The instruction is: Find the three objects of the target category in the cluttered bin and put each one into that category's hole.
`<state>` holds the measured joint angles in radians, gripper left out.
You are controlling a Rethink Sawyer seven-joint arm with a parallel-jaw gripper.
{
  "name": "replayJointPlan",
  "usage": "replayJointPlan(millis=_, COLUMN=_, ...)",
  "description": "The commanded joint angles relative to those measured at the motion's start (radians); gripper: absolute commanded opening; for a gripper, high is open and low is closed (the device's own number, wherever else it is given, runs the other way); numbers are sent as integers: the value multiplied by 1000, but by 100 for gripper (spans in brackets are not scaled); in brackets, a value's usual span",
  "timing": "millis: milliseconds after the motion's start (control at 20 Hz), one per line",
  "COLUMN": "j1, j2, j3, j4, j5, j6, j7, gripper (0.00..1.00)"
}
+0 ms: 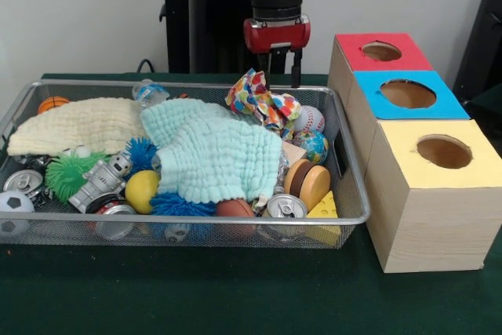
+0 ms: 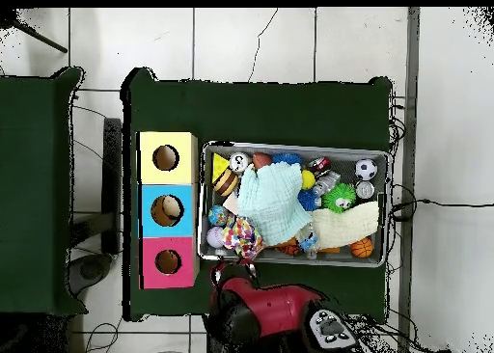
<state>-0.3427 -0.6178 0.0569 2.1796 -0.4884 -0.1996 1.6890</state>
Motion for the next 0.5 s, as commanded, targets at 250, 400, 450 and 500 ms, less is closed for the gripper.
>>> replayJointPlan(millis=250, j1=-252, j2=-4, j3=242, j4=-156, j5=70, j6=248, j7=81, gripper=100)
replayJointPlan(millis=400, j1=-388, j2=-97, j3=421, j4=-87, j5=101, j6=415, j7=0, gripper=100)
replayJointPlan(millis=450, j1=-428, j2=-114, j3=476, j4=-68, j5=118, j6=463, j7=-25, gripper=100)
replayJointPlan(millis=500, j1=-453, j2=-139, j3=513, j4=-52, j5=132, j6=488, j7=-36, gripper=100)
